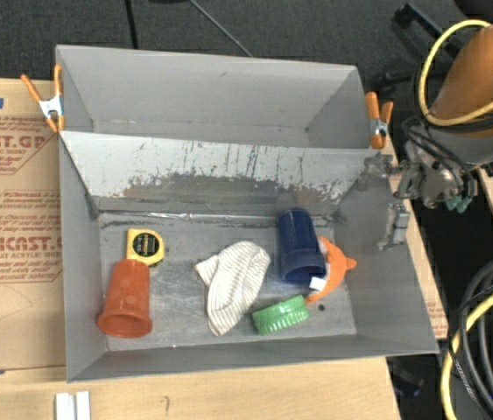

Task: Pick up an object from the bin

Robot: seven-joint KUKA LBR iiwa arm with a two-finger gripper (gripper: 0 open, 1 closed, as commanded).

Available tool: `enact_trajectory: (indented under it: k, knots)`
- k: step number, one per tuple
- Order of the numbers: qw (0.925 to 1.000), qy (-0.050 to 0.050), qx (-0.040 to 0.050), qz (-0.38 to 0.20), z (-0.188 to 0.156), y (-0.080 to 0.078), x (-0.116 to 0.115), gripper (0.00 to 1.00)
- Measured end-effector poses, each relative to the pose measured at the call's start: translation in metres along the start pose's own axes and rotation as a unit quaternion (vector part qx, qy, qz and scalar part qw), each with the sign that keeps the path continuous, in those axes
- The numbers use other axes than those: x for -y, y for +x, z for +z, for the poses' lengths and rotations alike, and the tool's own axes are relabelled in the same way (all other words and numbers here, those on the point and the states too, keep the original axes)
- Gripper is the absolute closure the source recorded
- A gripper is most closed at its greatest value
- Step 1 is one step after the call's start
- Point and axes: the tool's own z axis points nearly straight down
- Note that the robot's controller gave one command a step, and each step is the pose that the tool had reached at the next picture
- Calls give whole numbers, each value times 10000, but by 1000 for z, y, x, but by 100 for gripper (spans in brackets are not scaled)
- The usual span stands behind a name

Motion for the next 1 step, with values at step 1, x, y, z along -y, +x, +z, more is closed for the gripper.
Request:
enact_trajectory:
  k: [1]
  knots:
    - [10000,9,40,-11,-5,-1,-1,0]
